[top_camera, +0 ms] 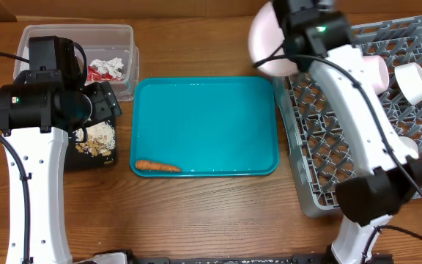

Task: Sort waste into correct bins and load items into the dishwasher
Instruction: 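Grasp the white plate with the right gripper and lift it to the rack, then stand the plate upright in the rack's back row and release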

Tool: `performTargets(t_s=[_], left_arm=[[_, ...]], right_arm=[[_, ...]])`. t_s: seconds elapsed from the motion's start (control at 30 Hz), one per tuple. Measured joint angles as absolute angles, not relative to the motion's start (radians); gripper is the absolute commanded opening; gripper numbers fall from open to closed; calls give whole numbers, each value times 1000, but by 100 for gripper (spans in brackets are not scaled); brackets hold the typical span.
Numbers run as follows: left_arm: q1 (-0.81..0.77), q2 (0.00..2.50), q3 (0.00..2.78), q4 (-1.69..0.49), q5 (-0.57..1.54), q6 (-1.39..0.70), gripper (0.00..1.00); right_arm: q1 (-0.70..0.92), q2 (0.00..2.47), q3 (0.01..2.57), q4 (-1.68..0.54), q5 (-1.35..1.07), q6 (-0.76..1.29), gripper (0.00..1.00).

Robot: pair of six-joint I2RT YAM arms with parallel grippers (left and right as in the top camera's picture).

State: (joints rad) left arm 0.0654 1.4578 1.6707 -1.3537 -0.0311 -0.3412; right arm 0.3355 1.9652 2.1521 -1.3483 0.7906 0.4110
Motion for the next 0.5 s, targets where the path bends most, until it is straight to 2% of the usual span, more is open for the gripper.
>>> performTargets(t_s=[0.2, 0.5], left_arm=[[65, 1458, 1671, -1353, -31, -341, 81], [65, 1458, 1671, -1346, -31, -341, 81]], right_arm=[[276, 1959, 2122, -1560, 1116, 680, 4], [204, 1959, 1901, -1486, 1240, 830, 4]])
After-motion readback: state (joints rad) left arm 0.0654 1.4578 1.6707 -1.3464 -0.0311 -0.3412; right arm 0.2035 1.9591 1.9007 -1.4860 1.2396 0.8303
